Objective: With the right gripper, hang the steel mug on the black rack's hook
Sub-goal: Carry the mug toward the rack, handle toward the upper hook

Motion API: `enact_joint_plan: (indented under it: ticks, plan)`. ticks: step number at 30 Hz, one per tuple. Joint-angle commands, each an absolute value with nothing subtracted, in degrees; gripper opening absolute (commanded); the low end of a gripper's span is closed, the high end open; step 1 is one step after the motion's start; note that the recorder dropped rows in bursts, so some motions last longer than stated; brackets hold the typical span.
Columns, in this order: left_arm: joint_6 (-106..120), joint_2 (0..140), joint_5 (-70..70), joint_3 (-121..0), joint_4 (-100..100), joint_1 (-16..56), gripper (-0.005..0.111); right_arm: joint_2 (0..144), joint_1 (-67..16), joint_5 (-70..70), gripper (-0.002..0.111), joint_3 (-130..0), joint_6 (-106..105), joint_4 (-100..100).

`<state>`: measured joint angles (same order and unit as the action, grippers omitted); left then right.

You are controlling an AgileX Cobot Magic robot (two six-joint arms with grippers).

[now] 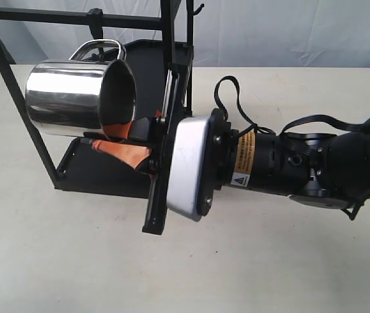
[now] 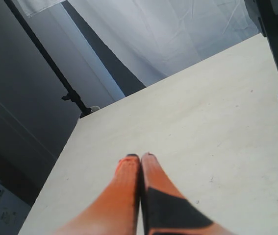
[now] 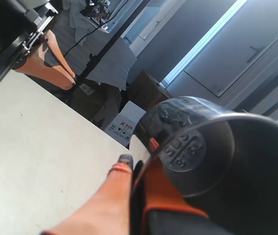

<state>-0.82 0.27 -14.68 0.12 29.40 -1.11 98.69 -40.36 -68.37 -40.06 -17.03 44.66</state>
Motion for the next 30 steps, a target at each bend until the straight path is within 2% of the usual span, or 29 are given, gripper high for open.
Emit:
enact_joint_plan:
  ticks: [1, 30]
  plan:
    - [-1.0, 0.0, -14.0, 0.0, 29.4, -1.0, 0.002, 98.6, -40.0, -70.0, -0.001, -40.4, -16.3, 44.8]
    - [-1.0, 0.0, -14.0, 0.0, 29.4, -1.0, 0.002, 100.4, -40.0, -66.7, -0.001, -40.4, -11.6, 46.4]
